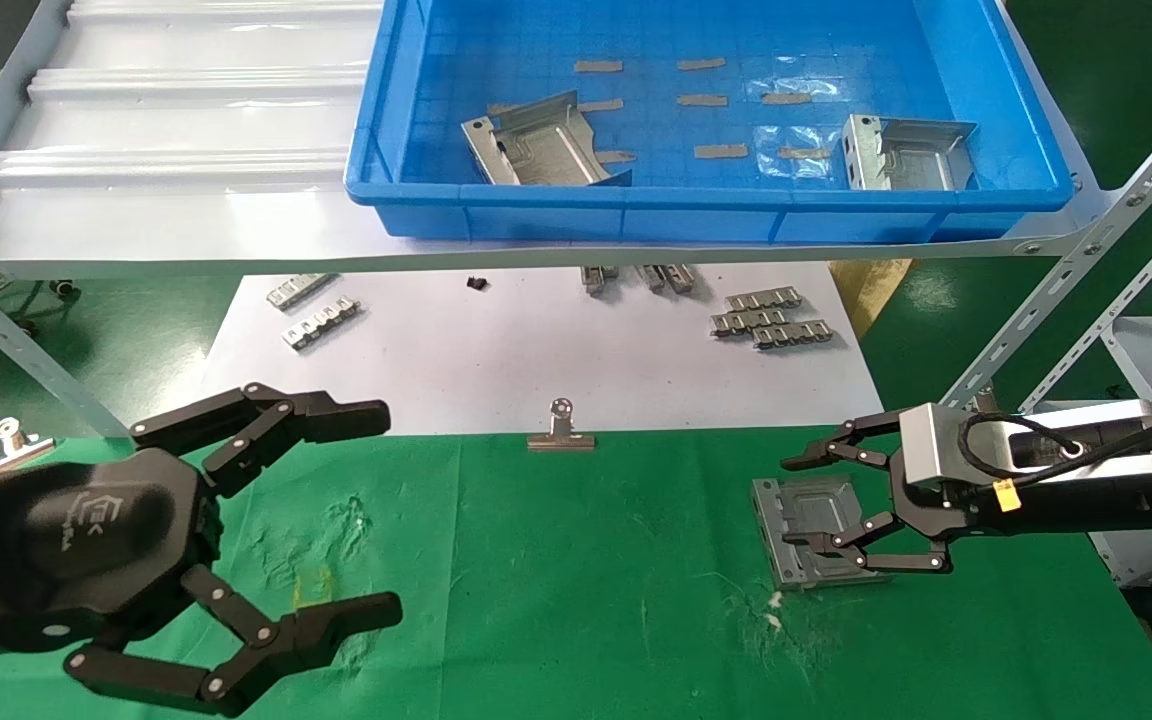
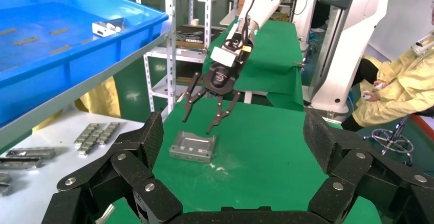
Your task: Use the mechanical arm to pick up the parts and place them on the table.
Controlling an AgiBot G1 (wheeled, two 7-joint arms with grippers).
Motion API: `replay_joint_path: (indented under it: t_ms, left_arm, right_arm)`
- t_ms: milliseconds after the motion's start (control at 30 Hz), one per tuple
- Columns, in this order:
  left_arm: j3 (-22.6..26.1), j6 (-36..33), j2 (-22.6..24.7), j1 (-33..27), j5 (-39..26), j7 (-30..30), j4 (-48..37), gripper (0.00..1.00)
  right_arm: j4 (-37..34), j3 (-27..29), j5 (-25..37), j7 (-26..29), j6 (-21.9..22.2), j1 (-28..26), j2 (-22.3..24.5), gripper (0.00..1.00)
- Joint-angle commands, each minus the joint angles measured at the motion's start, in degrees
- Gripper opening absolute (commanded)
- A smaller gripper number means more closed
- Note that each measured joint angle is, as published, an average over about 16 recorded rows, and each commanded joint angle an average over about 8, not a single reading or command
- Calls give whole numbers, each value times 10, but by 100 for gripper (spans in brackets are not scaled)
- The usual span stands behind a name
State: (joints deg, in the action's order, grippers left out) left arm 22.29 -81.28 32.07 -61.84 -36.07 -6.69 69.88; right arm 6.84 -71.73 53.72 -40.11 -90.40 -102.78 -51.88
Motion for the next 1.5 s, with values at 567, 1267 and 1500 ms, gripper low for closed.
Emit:
replay_joint_path:
  t_ms: [567,1267,1500]
  left_arm:
    - [0,0,0,0,0,0,0,100]
    - [0,0,0,0,0,0,0,100]
    - [0,0,0,0,0,0,0,100]
  right_arm:
    - [78,63,-14,58,5,48,19,100]
    - [310,258,-55,236,22,192,78,100]
    - [388,323,-69,295,27,240,98,100]
